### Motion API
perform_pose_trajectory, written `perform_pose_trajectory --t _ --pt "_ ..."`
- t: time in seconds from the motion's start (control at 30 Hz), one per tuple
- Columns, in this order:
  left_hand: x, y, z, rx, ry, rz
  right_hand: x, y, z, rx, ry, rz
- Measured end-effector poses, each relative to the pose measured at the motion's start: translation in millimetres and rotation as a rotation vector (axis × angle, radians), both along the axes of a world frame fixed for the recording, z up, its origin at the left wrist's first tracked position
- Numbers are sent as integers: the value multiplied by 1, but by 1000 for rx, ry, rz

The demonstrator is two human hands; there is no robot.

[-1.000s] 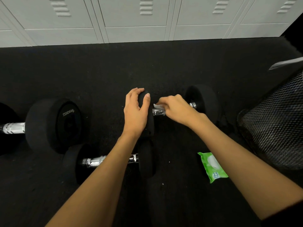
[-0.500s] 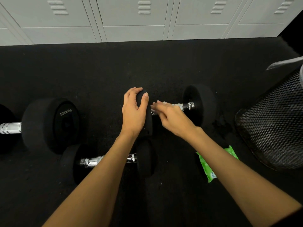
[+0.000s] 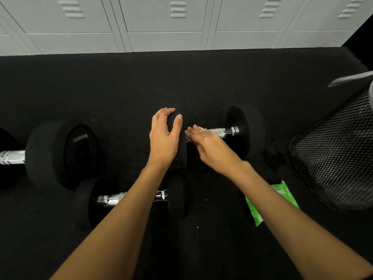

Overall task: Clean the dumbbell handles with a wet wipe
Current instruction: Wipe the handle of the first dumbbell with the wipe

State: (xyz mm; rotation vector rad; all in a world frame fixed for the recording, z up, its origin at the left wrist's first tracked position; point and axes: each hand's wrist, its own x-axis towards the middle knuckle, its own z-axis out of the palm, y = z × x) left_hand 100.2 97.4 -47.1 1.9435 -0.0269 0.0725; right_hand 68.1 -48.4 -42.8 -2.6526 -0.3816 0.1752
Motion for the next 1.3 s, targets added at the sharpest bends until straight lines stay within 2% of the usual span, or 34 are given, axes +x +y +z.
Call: perform_pose_trajectory --t 0.2,0.3,0.37,0.5,0.6,0.73,0.8,0.87,1.0,1.17,1.3 --pt "0 1 -1 14 5 -1 38 9 9 -60 183 -151" --pt "0 0 -1 5 -4 0 22 23 1 -118 17 -172" --pt "2 1 -1 0 -14 -2 1 28 -8 -62 -114 -162" --pt "1 0 -3 7 -25 2 -18 16 -19 9 -216 -143" --pt "1 1 -3 5 -16 -5 2 13 -11 -22 -136 -103" --pt "1 1 -1 12 -7 -8 35 17 6 -88 91 -130" --pt "0 1 -1 11 -9 -10 36 18 7 -89 104 -119" --pt "0 1 -1 7 -14 -9 24 18 0 -51 5 -91" --pt "-3 1 -1 8 -28 -8 -11 15 -22 -120 -240 -66" --pt "-5 1 -2 -5 -40 -9 -19 10 -27 -116 -359 -26" --pt "-6 1 -1 -1 -33 -12 -27 5 -27 -128 -367 16"
